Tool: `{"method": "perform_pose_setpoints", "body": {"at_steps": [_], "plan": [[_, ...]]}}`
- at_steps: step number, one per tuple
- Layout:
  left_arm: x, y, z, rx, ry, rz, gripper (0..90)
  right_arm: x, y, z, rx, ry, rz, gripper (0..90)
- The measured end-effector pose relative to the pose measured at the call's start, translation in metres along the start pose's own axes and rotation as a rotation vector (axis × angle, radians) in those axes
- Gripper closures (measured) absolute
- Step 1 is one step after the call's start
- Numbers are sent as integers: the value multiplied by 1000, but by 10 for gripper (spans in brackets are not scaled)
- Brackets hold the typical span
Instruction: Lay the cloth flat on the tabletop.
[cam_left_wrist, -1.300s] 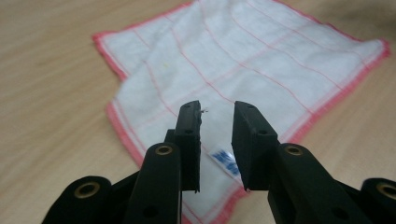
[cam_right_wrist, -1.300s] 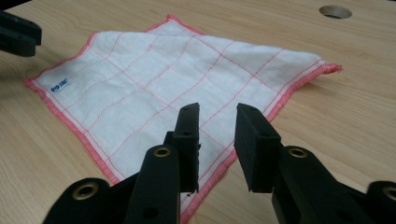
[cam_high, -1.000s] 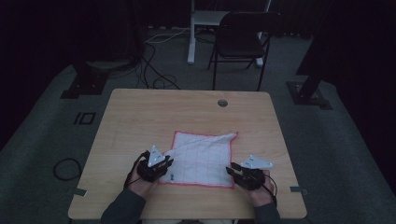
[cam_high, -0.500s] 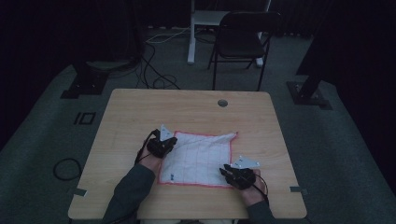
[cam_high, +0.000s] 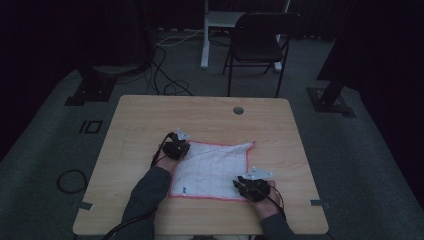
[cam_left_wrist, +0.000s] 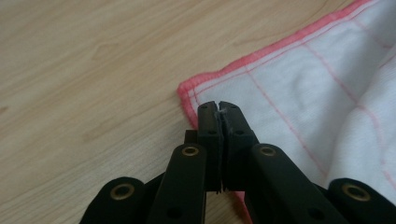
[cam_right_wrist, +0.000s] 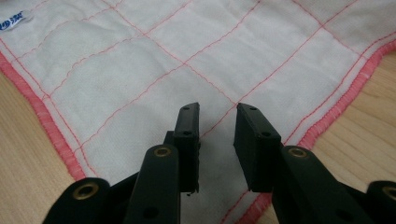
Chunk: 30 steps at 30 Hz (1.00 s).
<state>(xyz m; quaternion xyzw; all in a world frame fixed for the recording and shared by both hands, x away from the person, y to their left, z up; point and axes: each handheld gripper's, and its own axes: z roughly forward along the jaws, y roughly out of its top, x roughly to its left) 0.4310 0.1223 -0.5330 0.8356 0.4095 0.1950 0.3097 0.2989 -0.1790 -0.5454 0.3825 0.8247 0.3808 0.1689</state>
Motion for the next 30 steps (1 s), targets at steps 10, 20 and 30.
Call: {"method": "perform_pose_setpoints", "body": {"at_steps": [10, 20, 30], "plan": [[14, -3, 2, -22, 31, -72, 892, -1, -1, 0, 3, 5, 6, 706], [37, -7, -1, -3, 88, -123, 889, 0, -3, -2, 3, 8, 16, 701], [43, -5, 0, 6, 122, -136, 816, 6, -4, -5, 9, 36, 22, 668]]}}
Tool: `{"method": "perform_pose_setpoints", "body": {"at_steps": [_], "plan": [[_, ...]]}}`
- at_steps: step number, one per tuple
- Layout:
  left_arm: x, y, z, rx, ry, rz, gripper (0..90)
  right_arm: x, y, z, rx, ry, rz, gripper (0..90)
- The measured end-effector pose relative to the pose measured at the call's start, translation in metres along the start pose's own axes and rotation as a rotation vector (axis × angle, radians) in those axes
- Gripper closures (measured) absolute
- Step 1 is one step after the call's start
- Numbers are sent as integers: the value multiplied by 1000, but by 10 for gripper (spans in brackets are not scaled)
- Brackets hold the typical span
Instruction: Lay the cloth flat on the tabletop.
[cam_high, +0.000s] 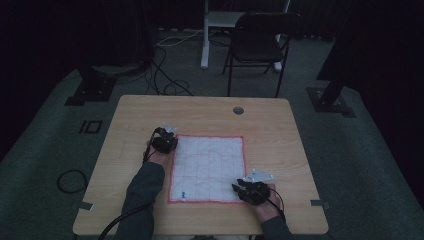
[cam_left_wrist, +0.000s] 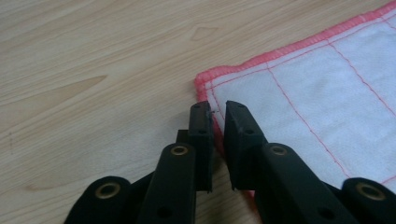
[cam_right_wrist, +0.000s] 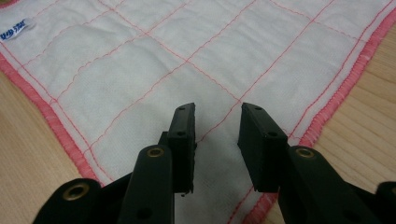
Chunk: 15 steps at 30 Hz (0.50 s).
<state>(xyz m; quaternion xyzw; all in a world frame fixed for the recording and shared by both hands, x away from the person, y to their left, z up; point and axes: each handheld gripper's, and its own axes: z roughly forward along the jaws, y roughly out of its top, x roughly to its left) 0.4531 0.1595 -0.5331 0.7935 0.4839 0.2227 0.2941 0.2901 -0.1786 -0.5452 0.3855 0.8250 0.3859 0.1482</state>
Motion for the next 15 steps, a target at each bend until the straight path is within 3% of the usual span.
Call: {"method": "perform_pose_setpoints", "body": {"at_steps": [6, 9, 15], "plan": [[-2, -2, -6, -16, -4, -8, 766, 0, 0, -1, 1, 10, -3, 629], [-2, -5, -17, -59, -18, -7, 740, 0, 0, -1, -8, 8, -11, 614], [-5, -13, -38, -98, -32, 21, 683, -3, 1, -3, -26, -6, -1, 582]]}}
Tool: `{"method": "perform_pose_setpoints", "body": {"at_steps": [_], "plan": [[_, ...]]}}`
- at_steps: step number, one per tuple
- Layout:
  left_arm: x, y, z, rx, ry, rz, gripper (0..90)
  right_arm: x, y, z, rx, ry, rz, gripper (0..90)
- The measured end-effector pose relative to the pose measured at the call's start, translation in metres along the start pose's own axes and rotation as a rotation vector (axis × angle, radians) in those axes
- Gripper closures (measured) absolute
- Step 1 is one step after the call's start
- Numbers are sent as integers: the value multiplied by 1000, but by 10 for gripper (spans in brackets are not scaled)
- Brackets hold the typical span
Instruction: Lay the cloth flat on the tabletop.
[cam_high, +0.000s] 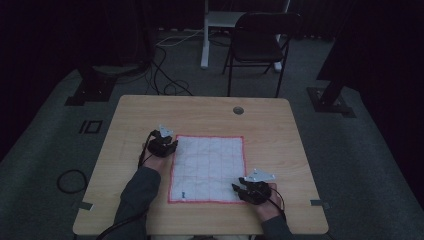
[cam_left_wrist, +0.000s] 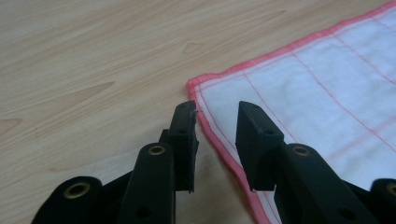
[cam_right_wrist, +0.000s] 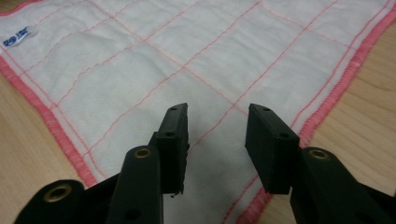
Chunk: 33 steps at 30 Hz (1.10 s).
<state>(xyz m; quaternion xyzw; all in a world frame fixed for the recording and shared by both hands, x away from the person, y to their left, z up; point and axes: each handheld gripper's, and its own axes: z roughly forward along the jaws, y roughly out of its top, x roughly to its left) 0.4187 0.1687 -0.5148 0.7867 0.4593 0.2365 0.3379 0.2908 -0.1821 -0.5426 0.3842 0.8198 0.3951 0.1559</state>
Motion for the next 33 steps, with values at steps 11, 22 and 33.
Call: {"method": "perform_pose_setpoints", "body": {"at_steps": [11, 22, 33], "plan": [[-6, -15, -29, -49, -59, -23, 641, -13, 3, -3, -21, -31, 26, 576], [-12, -33, -47, -87, -95, -71, 637, -14, 5, -4, -29, -31, 25, 577], [-20, -37, -66, -123, -114, -76, 636, -18, 6, -9, -47, -48, 40, 578]]}}
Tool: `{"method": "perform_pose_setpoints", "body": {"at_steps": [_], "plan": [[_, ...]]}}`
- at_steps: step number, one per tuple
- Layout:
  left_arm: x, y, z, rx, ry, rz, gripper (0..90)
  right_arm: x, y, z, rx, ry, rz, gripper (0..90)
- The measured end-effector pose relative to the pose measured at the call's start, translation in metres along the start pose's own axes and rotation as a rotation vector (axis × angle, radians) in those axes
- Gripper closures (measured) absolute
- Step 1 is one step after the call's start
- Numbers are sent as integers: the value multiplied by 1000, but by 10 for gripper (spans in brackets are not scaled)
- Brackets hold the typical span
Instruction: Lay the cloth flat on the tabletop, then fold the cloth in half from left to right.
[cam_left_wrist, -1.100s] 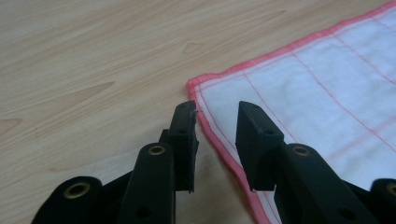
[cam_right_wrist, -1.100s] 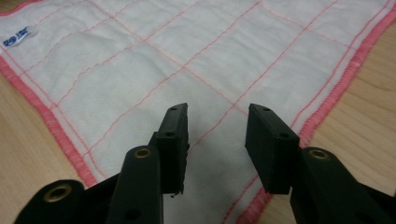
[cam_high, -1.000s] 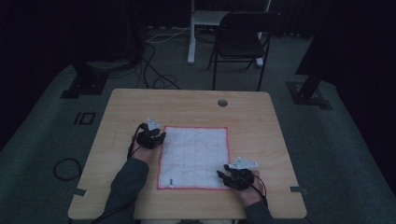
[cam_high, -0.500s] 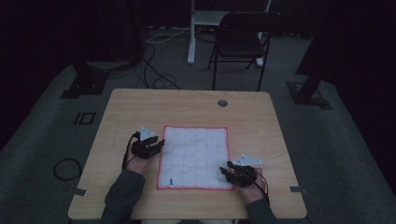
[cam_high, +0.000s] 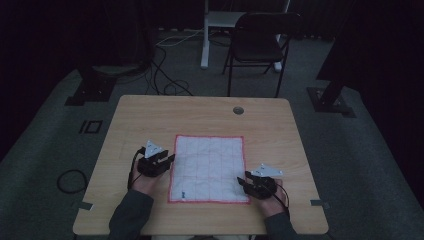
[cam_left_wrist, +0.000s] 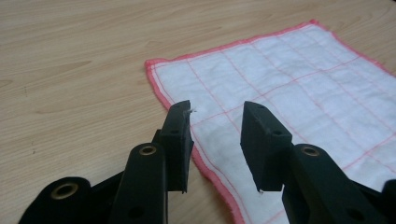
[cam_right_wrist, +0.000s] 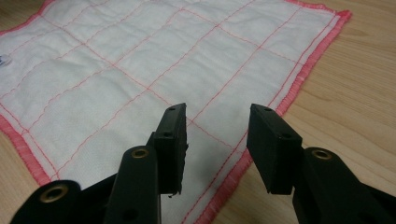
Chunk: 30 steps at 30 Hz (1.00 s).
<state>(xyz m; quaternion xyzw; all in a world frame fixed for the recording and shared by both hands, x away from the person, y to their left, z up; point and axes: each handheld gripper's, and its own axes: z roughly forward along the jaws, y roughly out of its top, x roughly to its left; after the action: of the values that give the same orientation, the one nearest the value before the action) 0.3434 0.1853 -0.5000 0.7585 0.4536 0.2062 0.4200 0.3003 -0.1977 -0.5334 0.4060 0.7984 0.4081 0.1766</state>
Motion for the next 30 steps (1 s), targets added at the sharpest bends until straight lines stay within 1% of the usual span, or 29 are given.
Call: {"method": "perform_pose_setpoints", "body": {"at_steps": [5, 6, 8, 11, 12, 13, 15, 17, 19, 21, 23, 25, 26, 30], "plan": [[-6, -6, -8, -7, -9, -10, 628, 0, 0, -1, 0, -1, 0, 578], [-6, -6, -8, -7, -9, -10, 626, 0, 0, -1, 0, -1, 0, 578], [-10, -12, -9, 2, -4, -18, 613, 0, 0, -1, -2, -3, 5, 577], [-11, -16, -7, 13, 4, -19, 597, -1, 0, -1, -3, -4, 8, 577], [-11, -18, -5, 17, 10, -27, 597, -1, 0, -1, -3, -4, 8, 577], [-10, -21, 0, 33, 16, -37, 588, -1, 0, -1, -4, -5, 8, 577], [-9, -24, 5, 56, 23, -38, 563, -1, 0, -2, -5, -4, 8, 577], [-9, -27, 11, 73, 33, -40, 556, -1, 0, -2, -5, -4, 7, 578], [-9, -28, 16, 85, 35, -44, 550, -1, 0, -2, -6, -4, 6, 577], [-9, -28, 21, 91, 43, -40, 533, -1, 0, -2, -8, -3, 7, 577], [-9, -27, 26, 112, 37, -49, 509, -2, 0, -2, -7, -3, 6, 578], [-9, -27, 28, 121, 40, -49, 497, -2, 0, -1, -7, -2, 5, 578], [-10, -27, 33, 131, 42, -44, 495, -1, 0, -2, -7, -2, 4, 578], [-13, -27, 37, 137, 55, -29, 463, -2, 0, -2, -10, -2, 6, 578]]}}
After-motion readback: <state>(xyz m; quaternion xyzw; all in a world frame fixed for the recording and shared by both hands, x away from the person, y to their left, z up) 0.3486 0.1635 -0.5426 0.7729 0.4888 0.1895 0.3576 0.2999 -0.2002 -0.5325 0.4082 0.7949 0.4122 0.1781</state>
